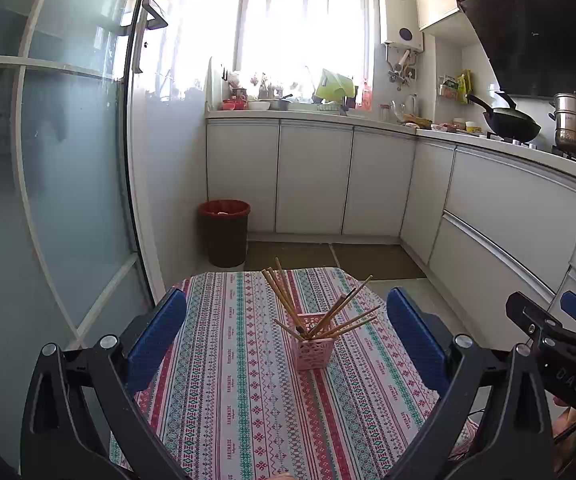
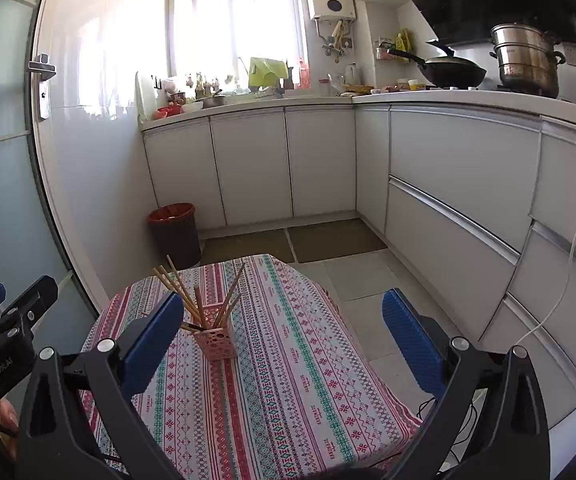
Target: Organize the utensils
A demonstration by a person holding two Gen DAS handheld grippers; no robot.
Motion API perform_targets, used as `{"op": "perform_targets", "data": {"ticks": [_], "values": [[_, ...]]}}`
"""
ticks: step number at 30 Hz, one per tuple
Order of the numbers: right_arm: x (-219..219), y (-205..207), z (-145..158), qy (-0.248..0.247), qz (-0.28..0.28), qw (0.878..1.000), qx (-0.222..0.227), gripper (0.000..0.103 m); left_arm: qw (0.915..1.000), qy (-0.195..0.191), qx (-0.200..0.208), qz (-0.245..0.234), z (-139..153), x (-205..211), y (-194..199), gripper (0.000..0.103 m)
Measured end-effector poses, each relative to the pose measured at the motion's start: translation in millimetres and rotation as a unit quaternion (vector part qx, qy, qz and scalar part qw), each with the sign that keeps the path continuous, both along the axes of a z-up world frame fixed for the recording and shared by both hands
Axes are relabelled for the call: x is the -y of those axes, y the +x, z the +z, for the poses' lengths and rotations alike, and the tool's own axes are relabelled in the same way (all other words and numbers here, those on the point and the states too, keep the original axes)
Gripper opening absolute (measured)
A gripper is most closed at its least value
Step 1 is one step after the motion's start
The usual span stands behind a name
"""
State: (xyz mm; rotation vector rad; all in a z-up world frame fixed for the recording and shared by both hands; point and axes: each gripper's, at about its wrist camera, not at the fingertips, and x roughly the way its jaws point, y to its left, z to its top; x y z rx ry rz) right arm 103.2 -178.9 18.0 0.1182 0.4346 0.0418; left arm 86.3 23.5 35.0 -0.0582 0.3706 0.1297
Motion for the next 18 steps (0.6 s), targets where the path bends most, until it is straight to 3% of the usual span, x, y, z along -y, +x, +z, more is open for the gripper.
{"op": "perform_targets", "data": {"ticks": [18], "values": [[6.0,6.9,-2.9,0.008,0.003,1.0,-0.007,0.097,1.0,0.0,-0.003,0.002,-1.0,-0.5,2.5,0.096]]}}
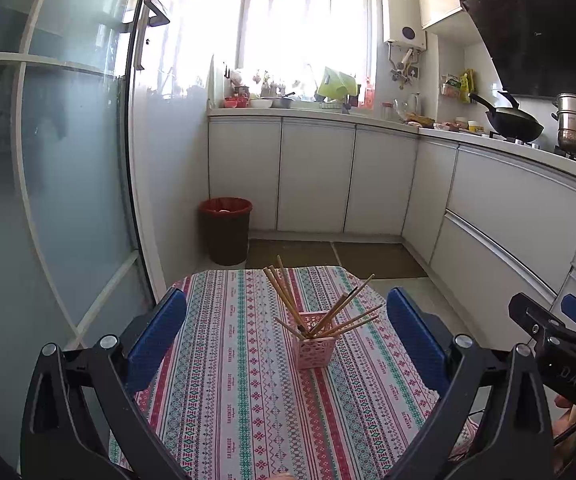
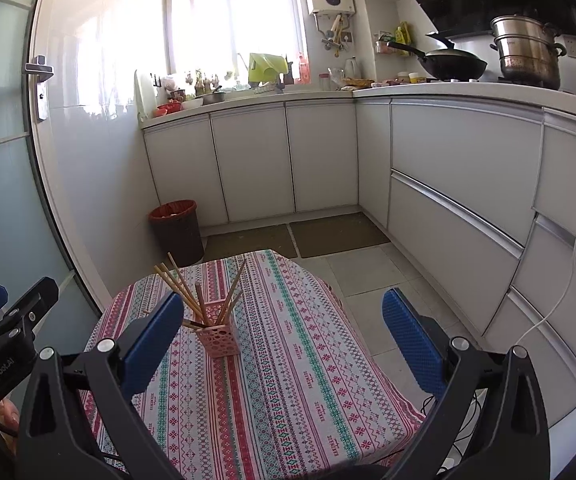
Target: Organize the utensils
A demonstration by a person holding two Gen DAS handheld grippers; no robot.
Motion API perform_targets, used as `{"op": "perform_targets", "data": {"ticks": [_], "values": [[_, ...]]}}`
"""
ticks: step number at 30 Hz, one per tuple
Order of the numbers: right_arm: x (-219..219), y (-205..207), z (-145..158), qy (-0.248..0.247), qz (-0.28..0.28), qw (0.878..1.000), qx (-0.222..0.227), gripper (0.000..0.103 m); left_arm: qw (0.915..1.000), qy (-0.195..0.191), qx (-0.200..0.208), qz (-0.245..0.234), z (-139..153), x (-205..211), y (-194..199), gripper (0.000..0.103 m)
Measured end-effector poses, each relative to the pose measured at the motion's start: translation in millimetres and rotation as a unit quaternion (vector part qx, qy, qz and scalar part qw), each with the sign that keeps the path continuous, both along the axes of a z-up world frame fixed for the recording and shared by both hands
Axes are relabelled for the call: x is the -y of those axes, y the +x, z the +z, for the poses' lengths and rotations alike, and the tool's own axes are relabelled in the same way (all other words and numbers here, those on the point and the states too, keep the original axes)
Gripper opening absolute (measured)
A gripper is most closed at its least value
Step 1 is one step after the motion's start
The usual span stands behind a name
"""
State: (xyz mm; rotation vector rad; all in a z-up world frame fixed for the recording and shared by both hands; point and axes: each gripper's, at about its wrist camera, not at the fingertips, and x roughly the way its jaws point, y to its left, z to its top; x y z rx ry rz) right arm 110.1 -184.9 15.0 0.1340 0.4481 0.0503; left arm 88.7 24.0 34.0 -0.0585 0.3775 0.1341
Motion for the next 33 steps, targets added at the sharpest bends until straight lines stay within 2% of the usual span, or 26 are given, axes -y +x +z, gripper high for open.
{"op": "perform_targets", "data": {"ticks": [13,19,25,29,33], "values": [[0.5,0.1,-2.8,0.006,0.003,1.0,-0.005,0.097,0.9999,0.007,-0.004,0.011,-0.9,3.6,-1.1,0.096],[0.9,2.0,-3.4,0.004,0.005,1.0,-0.008,0.097,0.9997,0.006,-0.022,0.005,-3.3,5.5,3.9,0.096],[0.8,3.2,-4.6,0.005,0.006,1.0,-0.013,0.097,0.9999,0.014,-0.008,0.001,-2.7,9.3,0.2,0.095],[1.5,4.8,-6.1,0.009,0.007,1.0,-0.017,0.097,0.9991,0.038,0.013,-0.009,0.4,16.8,-7.0,0.088],[2.2,5.7,-6.6,0.01,0.01,1.0,-0.019,0.097,0.9982,0.054,0.017,-0.019,0.4,23.4,-7.7,0.088]]}}
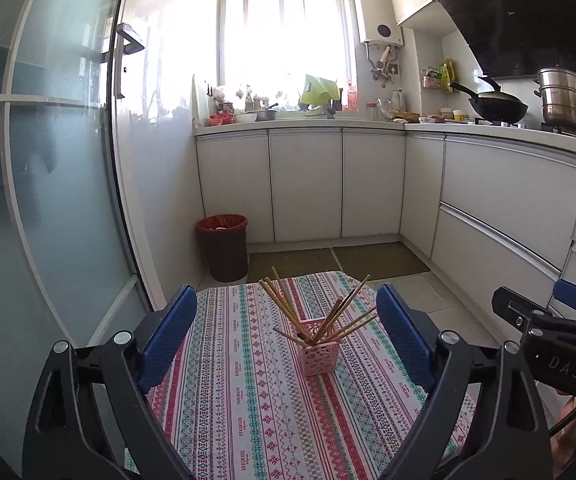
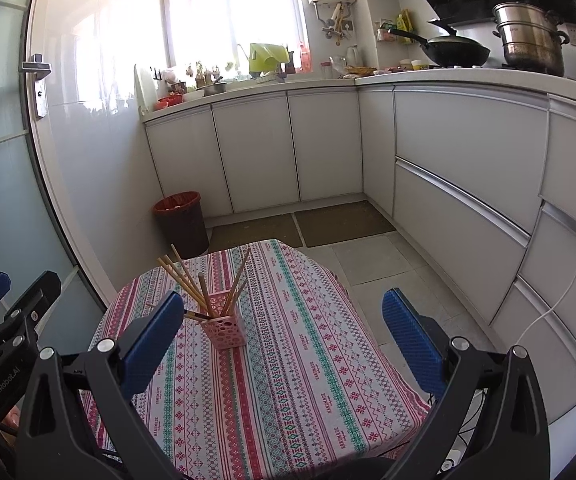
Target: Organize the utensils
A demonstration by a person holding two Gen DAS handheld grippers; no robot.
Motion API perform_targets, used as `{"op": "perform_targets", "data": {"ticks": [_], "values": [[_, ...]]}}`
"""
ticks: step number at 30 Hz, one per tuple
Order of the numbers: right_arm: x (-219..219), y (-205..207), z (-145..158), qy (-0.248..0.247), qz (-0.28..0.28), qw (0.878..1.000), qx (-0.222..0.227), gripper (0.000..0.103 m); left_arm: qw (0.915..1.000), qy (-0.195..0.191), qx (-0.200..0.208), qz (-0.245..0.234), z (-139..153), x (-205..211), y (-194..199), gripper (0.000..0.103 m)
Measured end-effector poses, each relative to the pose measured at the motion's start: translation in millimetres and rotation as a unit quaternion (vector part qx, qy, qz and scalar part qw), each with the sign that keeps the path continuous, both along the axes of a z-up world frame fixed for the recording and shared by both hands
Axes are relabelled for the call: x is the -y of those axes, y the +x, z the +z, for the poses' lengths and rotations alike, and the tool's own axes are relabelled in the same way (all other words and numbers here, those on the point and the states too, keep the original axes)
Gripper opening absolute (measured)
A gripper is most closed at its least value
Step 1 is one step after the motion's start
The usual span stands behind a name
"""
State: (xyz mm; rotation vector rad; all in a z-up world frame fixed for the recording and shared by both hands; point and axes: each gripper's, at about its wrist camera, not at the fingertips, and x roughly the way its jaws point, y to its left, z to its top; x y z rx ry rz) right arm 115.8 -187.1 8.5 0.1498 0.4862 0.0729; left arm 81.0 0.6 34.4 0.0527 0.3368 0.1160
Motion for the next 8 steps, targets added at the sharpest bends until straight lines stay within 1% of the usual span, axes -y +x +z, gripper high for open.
{"op": "perform_targets", "data": {"ticks": [3,8], "values": [[0.9,-0.6,0.5,0.001,0.0,1.0,0.003,0.097,1.0,-0.01,-0.001,-0.002,1.0,-0.8,0.8,0.097],[3.2,-1.0,0.2,0.002,-0.002,1.0,0.003,0.097,0.9997,-0.017,0.003,0.016,4.5,-6.7,0.9,0.096]]}}
